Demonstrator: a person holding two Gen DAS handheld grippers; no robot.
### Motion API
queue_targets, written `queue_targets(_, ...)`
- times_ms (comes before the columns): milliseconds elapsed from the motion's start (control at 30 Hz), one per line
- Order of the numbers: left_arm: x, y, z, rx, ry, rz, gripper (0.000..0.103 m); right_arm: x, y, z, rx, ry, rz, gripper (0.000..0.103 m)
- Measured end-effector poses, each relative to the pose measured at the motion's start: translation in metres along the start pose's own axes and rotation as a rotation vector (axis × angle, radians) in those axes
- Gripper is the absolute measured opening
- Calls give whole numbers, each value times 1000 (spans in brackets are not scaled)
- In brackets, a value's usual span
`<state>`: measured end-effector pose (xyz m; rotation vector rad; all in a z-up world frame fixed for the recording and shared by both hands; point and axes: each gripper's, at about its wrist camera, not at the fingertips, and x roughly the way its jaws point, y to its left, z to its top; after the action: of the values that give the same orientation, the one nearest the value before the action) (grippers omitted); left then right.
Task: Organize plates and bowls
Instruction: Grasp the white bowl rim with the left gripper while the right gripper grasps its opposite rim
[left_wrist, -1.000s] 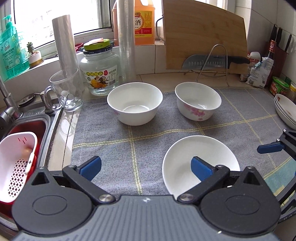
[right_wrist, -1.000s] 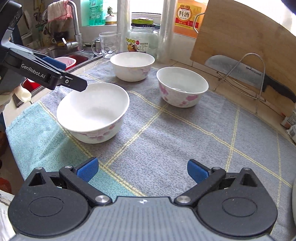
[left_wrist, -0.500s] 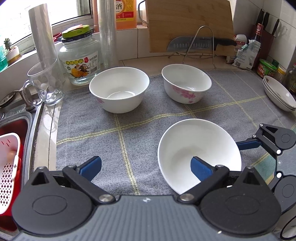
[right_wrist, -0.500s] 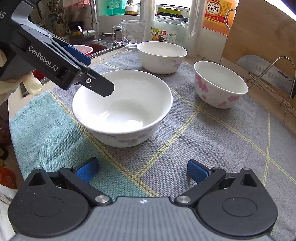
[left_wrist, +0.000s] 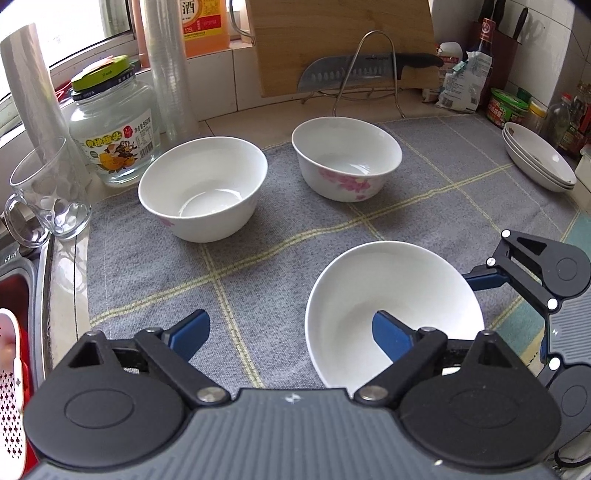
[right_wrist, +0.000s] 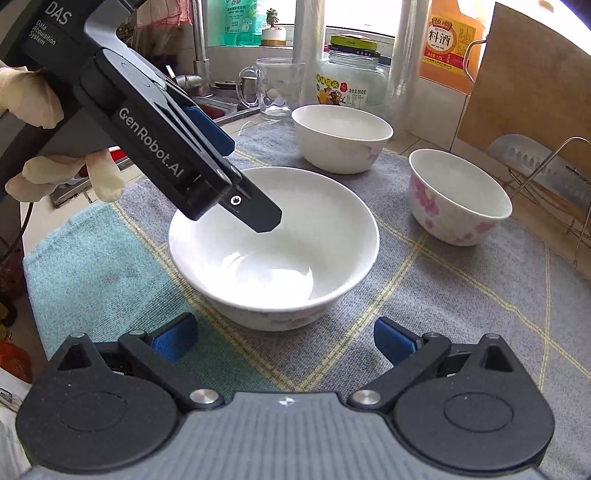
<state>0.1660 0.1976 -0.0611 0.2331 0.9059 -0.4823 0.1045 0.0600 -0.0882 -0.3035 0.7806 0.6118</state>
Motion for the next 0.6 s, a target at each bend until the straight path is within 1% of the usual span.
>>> queue_targets(33, 1, 0, 1, 3, 7, -10, 87, 0, 0, 1, -5, -2, -2, 103)
queue_targets(133, 2, -3, 3, 19, 15, -26, 83, -1, -1, 4, -12, -9, -5, 101)
queue_targets(167, 2, -5, 4, 25, 16, -33, 79, -2, 0, 6, -17, -13, -5, 99)
queue_targets(267, 2, -8, 6, 42, 20, -50, 73, -6, 0, 9, -26, -21, 4, 95)
queue_targets(400, 1, -13, 7, 60, 27, -67, 71, -6, 2, 11, -42, -24, 13, 89)
queue_targets(467, 1, -14, 7, 67, 31, -79, 64, -7, 3, 11, -41, -25, 20, 86)
queue_targets(533, 1, -14, 8, 72, 34, -85, 62, -8, 2, 11, -40, -26, 24, 84)
queue_targets(567, 1, -15, 8, 74, 36, -92, 58, -8, 3, 11, -40, -26, 22, 83)
queue_targets(600, 1, -14, 8, 75, 37, -96, 56, -8, 3, 11, -41, -26, 20, 83)
